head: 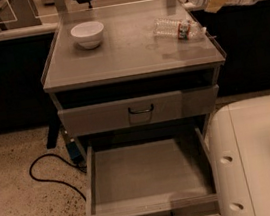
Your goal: Place blue plastic bottle into middle drawer
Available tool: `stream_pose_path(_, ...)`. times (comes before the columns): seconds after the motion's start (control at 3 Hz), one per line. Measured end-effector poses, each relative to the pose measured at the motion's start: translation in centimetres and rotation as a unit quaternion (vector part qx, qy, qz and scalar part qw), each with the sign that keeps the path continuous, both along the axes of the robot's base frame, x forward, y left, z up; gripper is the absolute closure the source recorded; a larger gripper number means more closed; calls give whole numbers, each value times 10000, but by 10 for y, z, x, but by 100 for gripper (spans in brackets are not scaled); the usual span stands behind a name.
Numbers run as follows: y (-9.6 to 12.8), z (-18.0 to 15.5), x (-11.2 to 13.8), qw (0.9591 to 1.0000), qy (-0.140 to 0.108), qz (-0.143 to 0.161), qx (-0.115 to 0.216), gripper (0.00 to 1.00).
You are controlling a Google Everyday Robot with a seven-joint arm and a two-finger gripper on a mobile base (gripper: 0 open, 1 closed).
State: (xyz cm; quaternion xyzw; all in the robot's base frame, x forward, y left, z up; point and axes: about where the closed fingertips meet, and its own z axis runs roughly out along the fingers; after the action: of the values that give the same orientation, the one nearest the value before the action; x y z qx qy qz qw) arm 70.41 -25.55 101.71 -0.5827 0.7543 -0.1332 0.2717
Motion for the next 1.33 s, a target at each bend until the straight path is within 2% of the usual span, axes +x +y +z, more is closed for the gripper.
stream_pose_path(0.33,1,1,8,9999,-117,-7,38,100)
stream_pose_path(0.67,10,4,2,9999,30,79,78,100)
stream_pose_path(1.0,21,60,-33,9998,-180,-2,-125,100)
stream_pose_path(1.33,43,125,-63,9951,-572,-5,-804,100)
